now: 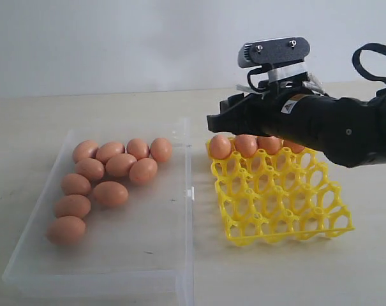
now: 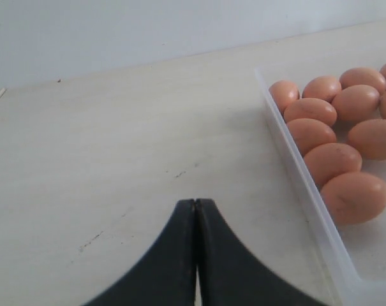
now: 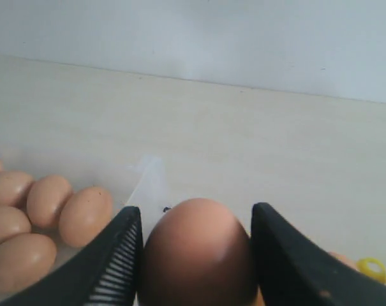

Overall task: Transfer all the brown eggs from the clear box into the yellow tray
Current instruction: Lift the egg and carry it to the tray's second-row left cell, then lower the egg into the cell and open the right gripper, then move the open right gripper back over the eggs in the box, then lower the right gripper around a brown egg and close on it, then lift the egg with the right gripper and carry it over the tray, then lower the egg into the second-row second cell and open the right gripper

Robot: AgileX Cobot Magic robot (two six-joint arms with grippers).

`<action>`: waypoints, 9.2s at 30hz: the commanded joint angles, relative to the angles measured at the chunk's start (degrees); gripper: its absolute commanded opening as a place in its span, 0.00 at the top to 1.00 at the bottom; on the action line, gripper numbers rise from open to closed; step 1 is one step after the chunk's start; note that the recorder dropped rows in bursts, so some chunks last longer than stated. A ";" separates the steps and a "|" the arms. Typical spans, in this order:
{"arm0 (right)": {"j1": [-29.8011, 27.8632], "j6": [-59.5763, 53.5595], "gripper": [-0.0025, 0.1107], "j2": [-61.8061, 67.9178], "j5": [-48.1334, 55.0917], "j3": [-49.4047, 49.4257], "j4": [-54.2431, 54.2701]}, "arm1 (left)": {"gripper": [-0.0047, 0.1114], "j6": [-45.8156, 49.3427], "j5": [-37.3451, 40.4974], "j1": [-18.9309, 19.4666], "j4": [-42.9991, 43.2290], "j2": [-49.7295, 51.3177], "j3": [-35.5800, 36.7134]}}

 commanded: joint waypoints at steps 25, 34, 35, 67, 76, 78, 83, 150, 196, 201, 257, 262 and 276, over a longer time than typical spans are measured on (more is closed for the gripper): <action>-3.65 23.32 0.98 15.20 -14.82 0.17 -29.69 | 0.96 -0.30 -0.35 -0.28 -0.06 -0.32 -0.23; -3.65 23.32 0.98 17.43 -14.84 0.17 -29.69 | 0.96 -0.30 -0.35 -0.28 -0.06 -0.32 -0.23; -3.65 23.32 0.98 17.43 -14.96 0.17 -29.69 | 0.96 -0.30 -0.35 -0.28 -0.06 -0.32 -0.23; -5.99 26.60 0.97 17.85 -16.00 -0.67 -32.46 | 0.96 -0.30 -0.35 -0.28 -0.06 -0.32 -0.23; -5.99 29.38 0.54 17.85 -16.00 -0.67 -33.53 | 0.96 -0.30 -0.35 -0.28 -0.06 -0.32 -0.23; -5.99 29.38 0.45 17.85 -16.00 -0.67 -33.53 | 0.96 -0.30 -0.35 -0.28 -0.06 -0.32 -0.23; -5.99 29.52 0.45 17.72 -14.74 -0.67 -33.28 | 0.96 -0.30 -0.35 -0.28 -0.06 -0.32 -0.23; 15.10 11.13 0.50 40.80 74.80 -75.16 -0.38 | 0.96 -0.30 -0.35 -0.28 -0.06 -0.32 -0.23; 19.13 11.95 0.50 47.90 74.08 -74.91 -6.01 | 0.96 -0.30 -0.35 -0.28 -0.06 -0.32 -0.23; 19.13 11.95 0.50 47.90 73.97 -74.91 -6.16 | 0.96 -0.30 -0.35 -0.28 -0.06 -0.32 -0.23; -1.50 0.04 0.98 -4.47 -5.93 9.05 1.34 | 0.96 -0.30 -0.35 -0.28 -0.06 -0.32 -0.23; -4.69 10.19 0.98 -0.46 -9.70 9.05 -9.31 | 0.96 -0.30 -0.35 -0.28 -0.06 -0.32 -0.23; -8.36 19.05 0.98 11.39 -21.86 8.66 -23.54 | 0.96 -0.30 -0.35 -0.28 -0.06 -0.32 -0.23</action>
